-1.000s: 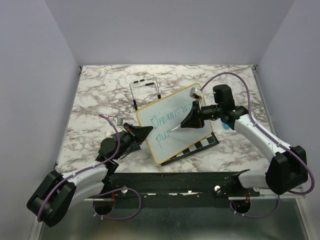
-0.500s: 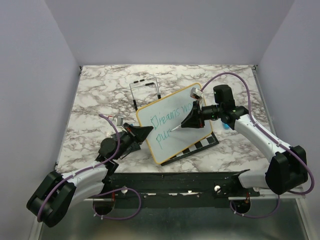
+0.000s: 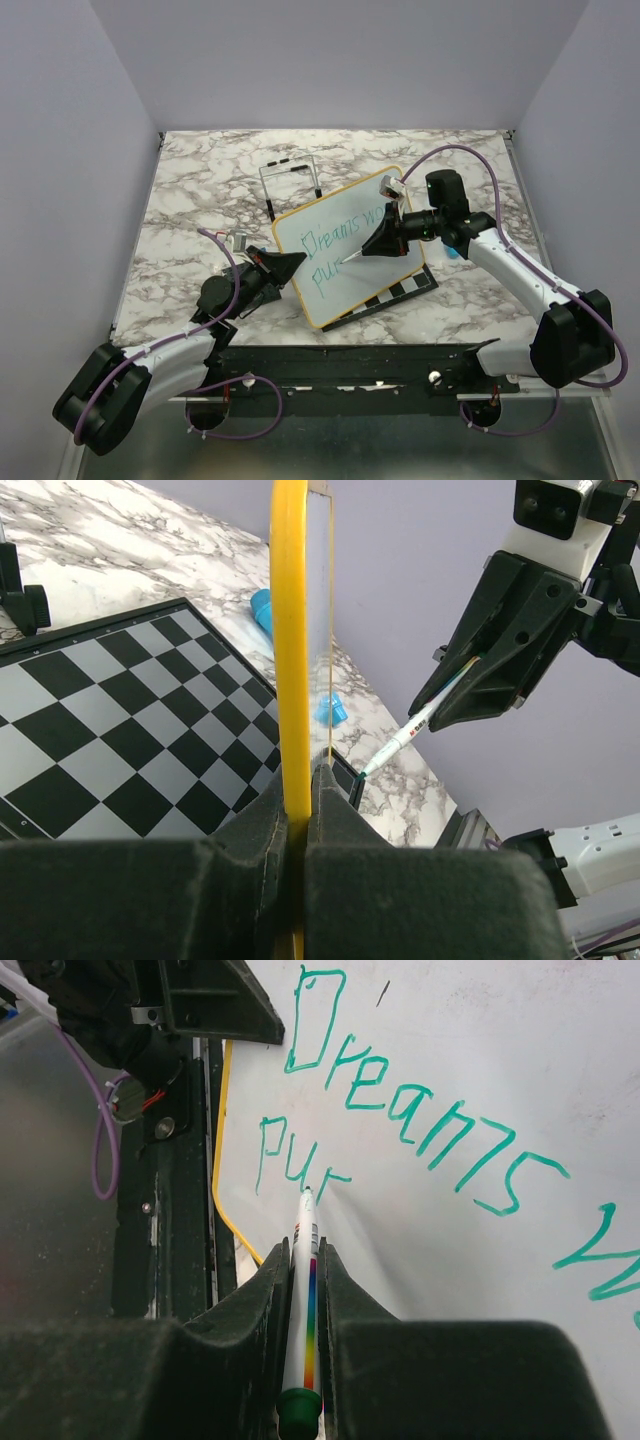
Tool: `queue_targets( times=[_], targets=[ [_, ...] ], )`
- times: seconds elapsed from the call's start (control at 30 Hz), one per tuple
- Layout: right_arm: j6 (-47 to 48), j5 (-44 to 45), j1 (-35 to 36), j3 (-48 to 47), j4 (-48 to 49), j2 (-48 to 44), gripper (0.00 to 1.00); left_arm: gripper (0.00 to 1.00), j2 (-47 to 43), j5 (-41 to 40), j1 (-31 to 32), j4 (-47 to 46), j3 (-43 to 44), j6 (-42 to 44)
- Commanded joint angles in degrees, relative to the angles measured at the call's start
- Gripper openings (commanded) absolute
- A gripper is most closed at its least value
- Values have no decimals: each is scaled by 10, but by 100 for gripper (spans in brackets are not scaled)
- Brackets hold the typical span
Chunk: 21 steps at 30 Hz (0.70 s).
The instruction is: Write a sentence on the whiteboard
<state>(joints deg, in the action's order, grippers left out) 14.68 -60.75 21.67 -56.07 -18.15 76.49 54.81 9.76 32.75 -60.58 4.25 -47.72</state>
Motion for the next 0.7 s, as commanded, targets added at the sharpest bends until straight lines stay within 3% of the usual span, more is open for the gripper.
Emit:
queue_targets(
  times=[0.0, 0.67],
  targets=[
    [8, -3, -2, 8, -1, 7, 1, 0, -6, -2, 3, 12, -10, 47],
    [17, 12, -2, 7, -6, 18, 1, 0, -10, -4, 3, 13, -11, 47]
  ],
)
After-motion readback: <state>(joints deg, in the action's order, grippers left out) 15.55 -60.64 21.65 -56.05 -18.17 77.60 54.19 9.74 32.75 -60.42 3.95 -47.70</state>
